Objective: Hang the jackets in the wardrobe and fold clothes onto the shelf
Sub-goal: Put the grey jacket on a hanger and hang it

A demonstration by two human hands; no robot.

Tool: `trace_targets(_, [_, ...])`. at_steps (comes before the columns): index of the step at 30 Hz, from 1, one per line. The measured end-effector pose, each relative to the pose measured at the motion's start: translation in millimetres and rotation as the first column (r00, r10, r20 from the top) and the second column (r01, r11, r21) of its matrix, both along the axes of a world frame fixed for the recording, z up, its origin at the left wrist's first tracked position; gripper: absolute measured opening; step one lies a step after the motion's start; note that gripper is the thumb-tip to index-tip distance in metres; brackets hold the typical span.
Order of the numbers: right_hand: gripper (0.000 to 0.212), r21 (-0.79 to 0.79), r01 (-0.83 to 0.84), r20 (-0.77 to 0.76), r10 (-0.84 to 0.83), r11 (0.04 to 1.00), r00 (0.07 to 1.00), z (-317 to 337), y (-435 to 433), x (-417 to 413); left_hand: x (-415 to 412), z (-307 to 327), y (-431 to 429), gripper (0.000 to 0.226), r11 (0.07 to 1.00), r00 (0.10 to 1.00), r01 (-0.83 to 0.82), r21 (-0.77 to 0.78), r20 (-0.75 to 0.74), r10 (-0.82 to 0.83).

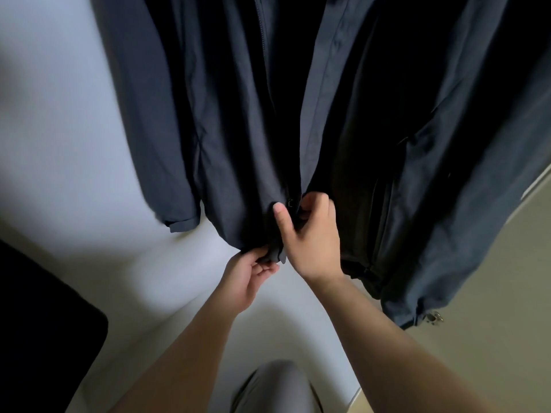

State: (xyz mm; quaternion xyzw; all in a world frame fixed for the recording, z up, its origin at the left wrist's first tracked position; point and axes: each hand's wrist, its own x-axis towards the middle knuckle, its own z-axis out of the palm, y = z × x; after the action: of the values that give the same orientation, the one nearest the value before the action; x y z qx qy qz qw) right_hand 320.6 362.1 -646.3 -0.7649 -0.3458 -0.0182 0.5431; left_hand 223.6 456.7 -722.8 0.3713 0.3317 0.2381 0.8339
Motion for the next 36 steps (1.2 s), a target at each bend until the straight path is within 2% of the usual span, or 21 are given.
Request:
trace_targets(2, [0.032, 0.063, 0.009, 0.001, -0.009, 0.998, 1.0, 5, 5, 1, -3, 0, 4, 0.027, 1.0, 0.999, -0.002, 0.0, -0.032, 0.002])
trace_targets(3, [0.027, 0.094, -0.002, -0.03, 0.005, 0.996, 1.0, 5, 6, 3, -5, 3, 6, 0.033, 0.999, 0.992, -0.002, 0.037, -0.126, 0.006])
trace_targets(4, [0.023, 0.119, -0.013, -0.062, 0.021, 0.993, 0.998, 4, 6, 5, -7, 9, 8, 0.042, 0.993, 0.959, 0.026, 0.117, -0.282, 0.009])
trace_targets(5, [0.02, 0.131, -0.018, -0.089, 0.03, 0.991, 0.996, 4, 5, 5, -11, 18, 10, 0.053, 0.964, 0.878, 0.109, 0.241, -0.479, 0.021])
trace_targets(6, [0.018, 0.134, -0.016, -0.103, 0.029, 0.991, 0.994, 3, 4, 5, -15, 31, 10, 0.061, 0.887, 0.724, 0.248, 0.389, -0.683, 0.098])
trace_targets(7, [0.017, 0.131, -0.005, -0.105, 0.019, 0.991, 0.994, 2, 2, 5, -19, 44, 11, 0.066, 0.747, 0.525, 0.411, 0.523, -0.806, 0.275])
trace_targets(8, [0.017, 0.13, 0.008, -0.103, 0.005, 0.991, 0.995, 2, 1, 5, -21, 59, 12, 0.066, 0.574, 0.385, 0.543, 0.613, -0.789, 0.478])
trace_targets(9, [0.016, 0.124, 0.02, -0.102, -0.008, 0.992, 0.995, 3, 1, 5, -21, 77, 11, 0.062, 0.406, 0.374, 0.587, 0.701, -0.679, 0.631])
trace_targets(10, [0.016, 0.119, 0.027, -0.108, -0.014, 0.992, 0.994, 4, 1, 6, -18, 95, 10, 0.056, 0.244, 0.461, 0.545, 0.802, -0.529, 0.712])
trace_targets(11, [0.015, 0.115, 0.028, -0.118, -0.014, 0.993, 0.993, 6, 0, 7, -15, 111, 6, 0.049, 0.088, 0.597, 0.432, 0.898, -0.357, 0.719])
trace_targets(12, [0.015, 0.116, 0.023, -0.123, -0.009, 0.993, 0.992, 7, 0, 8, -9, 125, 2, 0.042, -0.042, 0.733, 0.275, 0.961, -0.181, 0.656])
trace_targets(13, [0.013, 0.116, 0.014, -0.118, -0.001, 0.993, 0.993, 9, -1, 7, -2, 137, -3, 0.035, -0.122, 0.828, 0.138, 0.983, -0.047, 0.559])
trace_targets(14, [0.012, 0.114, -0.001, -0.104, 0.013, 0.993, 0.994, 10, -3, 6, 5, 146, -7, 0.03, -0.156, 0.881, 0.07, 0.985, 0.013, 0.473])
trace_targets(17, [0.019, 0.071, -0.049, -0.042, 0.052, 0.996, 0.998, 13, -12, 4, 26, 162, -12, 0.04, -0.135, 0.887, 0.157, 0.978, -0.08, 0.455])
trace_targets(19, [0.026, -0.011, -0.068, 0.1, 0.069, 0.998, 0.993, 15, -20, 5, 36, 169, -11, 0.049, -0.095, 0.86, 0.182, 0.979, -0.111, 0.499])
trace_targets(22, [0.006, -0.088, -0.068, 0.358, 0.095, 0.994, 0.929, 14, -29, 12, 47, 176, -8, 0.047, -0.028, 0.851, 0.183, 0.983, -0.144, 0.505])
trace_targets(23, [0.012, -0.089, -0.034, 0.402, 0.068, 0.995, 0.913, 13, -29, 15, 49, 176, -6, 0.046, 0.003, 0.859, 0.202, 0.979, -0.178, 0.48])
trace_targets(26, [0.033, -0.006, 0.082, 0.35, -0.075, 0.997, 0.934, 10, -28, 21, 50, 170, -3, 0.045, 0.132, 0.917, 0.209, 0.969, -0.241, 0.318])
trace_targets(27, [0.036, 0.009, 0.112, 0.325, -0.109, 0.994, 0.939, 11, -29, 22, 48, 165, -3, 0.044, 0.139, 0.922, 0.219, 0.966, -0.251, 0.293])
trace_targets(32, [0.038, 0.043, 0.156, 0.274, -0.162, 0.987, 0.948, 14, -32, 30, 36, 125, 0, 0.017, 0.065, 0.917, 0.312, 0.948, -0.318, 0.239])
trace_targets(36, [0.027, 0.074, 0.155, 0.302, -0.17, 0.985, 0.938, 14, -33, 33, 36, 97, -7, 0.034, 0.022, 0.888, 0.402, 0.915, -0.396, 0.233])
